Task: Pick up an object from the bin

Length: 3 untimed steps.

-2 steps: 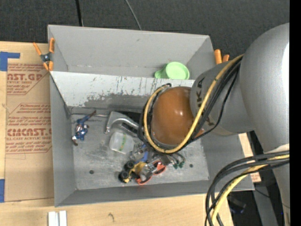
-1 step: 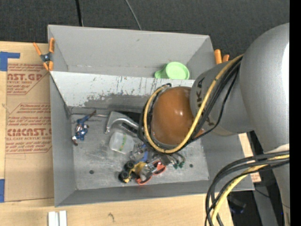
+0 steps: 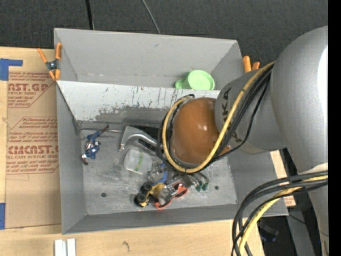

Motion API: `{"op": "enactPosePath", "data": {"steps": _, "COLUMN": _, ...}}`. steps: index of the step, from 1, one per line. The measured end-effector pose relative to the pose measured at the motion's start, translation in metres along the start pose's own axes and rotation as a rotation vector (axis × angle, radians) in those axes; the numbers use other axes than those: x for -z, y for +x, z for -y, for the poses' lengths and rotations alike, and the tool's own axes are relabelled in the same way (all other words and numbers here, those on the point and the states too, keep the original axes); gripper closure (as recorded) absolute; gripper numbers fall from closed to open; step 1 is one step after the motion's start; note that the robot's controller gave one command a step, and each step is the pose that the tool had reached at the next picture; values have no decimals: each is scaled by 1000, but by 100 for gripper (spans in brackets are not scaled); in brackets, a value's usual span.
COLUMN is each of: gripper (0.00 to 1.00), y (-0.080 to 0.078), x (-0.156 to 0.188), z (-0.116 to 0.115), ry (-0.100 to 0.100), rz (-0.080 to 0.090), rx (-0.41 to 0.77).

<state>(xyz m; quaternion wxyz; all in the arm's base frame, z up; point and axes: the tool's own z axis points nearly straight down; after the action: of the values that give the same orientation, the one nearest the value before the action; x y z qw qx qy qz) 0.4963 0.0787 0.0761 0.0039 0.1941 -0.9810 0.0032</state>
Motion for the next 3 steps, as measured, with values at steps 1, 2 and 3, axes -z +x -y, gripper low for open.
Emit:
{"op": "enactPosePath", "data": {"steps": 1, "gripper": 100, "y": -1, "x": 34, "z": 3, "ry": -7, "rz": 1, "rx": -273}}
{"op": "enactPosePath", "data": {"steps": 2, "gripper": 100, "y": -3, "x": 81, "z": 16, "ry": -6, "rz": 5, "rx": -198}}
{"op": "enactPosePath", "data": {"steps": 3, "gripper": 100, "y": -18, "x": 154, "z": -2, "ry": -6, "rz": 6, "rx": 44}}
